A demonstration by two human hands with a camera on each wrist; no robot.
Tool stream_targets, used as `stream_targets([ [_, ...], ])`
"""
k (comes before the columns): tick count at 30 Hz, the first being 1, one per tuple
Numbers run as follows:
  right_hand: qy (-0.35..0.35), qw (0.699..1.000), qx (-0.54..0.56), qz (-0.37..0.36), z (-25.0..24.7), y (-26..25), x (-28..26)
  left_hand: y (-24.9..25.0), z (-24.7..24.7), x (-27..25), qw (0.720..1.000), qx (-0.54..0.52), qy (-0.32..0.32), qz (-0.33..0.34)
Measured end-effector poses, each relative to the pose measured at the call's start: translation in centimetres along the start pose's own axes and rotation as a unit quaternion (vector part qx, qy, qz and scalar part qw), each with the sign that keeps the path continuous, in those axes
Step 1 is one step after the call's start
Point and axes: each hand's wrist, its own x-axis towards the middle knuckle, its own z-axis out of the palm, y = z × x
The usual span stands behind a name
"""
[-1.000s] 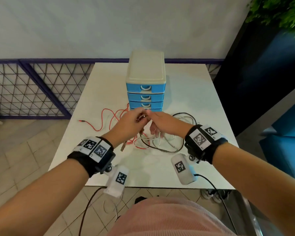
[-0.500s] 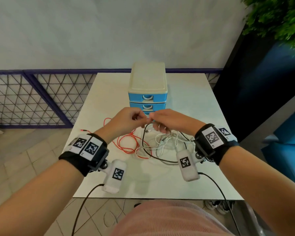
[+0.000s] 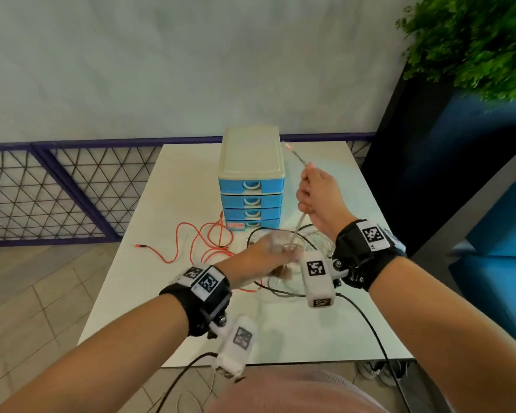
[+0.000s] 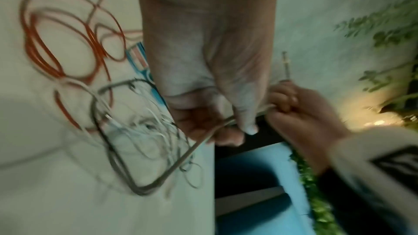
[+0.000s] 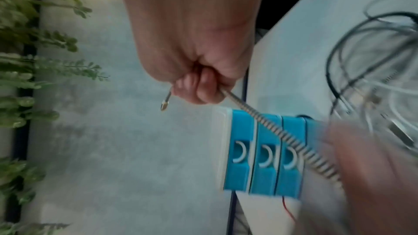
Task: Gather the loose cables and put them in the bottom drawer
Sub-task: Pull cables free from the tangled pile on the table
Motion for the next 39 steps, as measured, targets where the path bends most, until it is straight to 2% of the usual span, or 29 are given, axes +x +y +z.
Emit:
stream_targets([
  [2, 0.037, 0.985, -0.153, -0.063, -1.2, -1.3, 0.8, -1.9, -1.7, -0.6, 0.999, -0.020, -0.032, -0.023],
  [3, 0.060, 0.960, -0.254, -0.100, -2.1, -1.8, 1.1, -2.7, -2.8, -1.3, 0.999, -0.004, -0.024, -0.043],
  [5, 0.103, 0.899, -0.400, -0.148, -4.6, -2.5, 1.7, -4.2, -4.9, -2.7, 0.997, 0.069, -0.012, -0.039],
  [7, 0.125, 0.859, -0.470, -0.159, -6.9, -2.4, 1.8, -6.0, -6.8, -3.6, 0.985, 0.168, 0.008, -0.033],
  [9, 0.126, 0.822, -0.530, -0.165, -7.5, -1.9, 1.5, -6.8, -7.4, -3.6, 0.982, 0.184, 0.050, -0.019],
  [11, 0.057, 0.804, -0.567, -0.170, -5.8, -1.0, 0.8, -6.1, -6.9, -2.6, 0.978, 0.183, 0.098, 0.012],
  [14, -0.147, 0.837, -0.518, -0.100, -1.0, 0.7, -2.1, -2.3, -4.9, -0.9, 0.972, 0.162, 0.150, 0.081],
  [16, -0.215, 0.837, -0.497, -0.077, 1.3, 1.6, -3.6, 0.8, -4.0, -0.1, 0.966, 0.126, 0.197, 0.114],
  [17, -0.211, 0.839, -0.493, -0.087, 1.8, 1.7, -3.8, 2.1, -3.8, 0.0, 0.964, 0.101, 0.213, 0.123],
  [19, -0.176, 0.863, -0.464, -0.093, 2.2, 0.9, -3.4, 3.8, -4.1, -0.1, 0.967, 0.048, 0.216, 0.129],
  [21, -0.152, 0.899, -0.401, -0.085, 2.1, -0.4, -2.5, 4.4, -4.5, -0.7, 0.976, 0.036, 0.170, 0.133],
  [23, -0.112, 0.936, -0.319, -0.097, 2.0, -2.0, -1.8, 3.9, -4.9, -0.9, 0.975, 0.106, 0.126, 0.150],
  [25, -0.058, 0.959, -0.246, -0.128, 2.0, -3.6, -1.2, 2.5, -5.3, -0.9, 0.962, 0.207, 0.094, 0.152],
  [28, 0.019, 0.988, -0.077, -0.133, 1.7, -6.0, -0.6, -1.2, -6.0, -0.4, 0.954, 0.285, 0.053, 0.081],
  [31, 0.074, 0.986, 0.084, -0.128, 0.8, -7.4, -0.5, -4.3, -6.3, -0.7, 0.945, 0.325, 0.038, -0.002],
  [34, 0.030, 0.977, 0.175, -0.115, 0.4, -6.8, -1.2, -4.2, -6.2, -0.8, 0.947, 0.309, 0.086, 0.032],
  [36, -0.028, 0.985, 0.131, -0.111, 0.8, -5.2, -1.4, -2.2, -5.7, -0.3, 0.945, 0.295, 0.111, 0.086],
  [39, -0.079, 0.986, -0.051, -0.137, 2.2, -1.9, -2.2, 2.2, -4.4, 0.2, 0.939, 0.266, 0.139, 0.167],
])
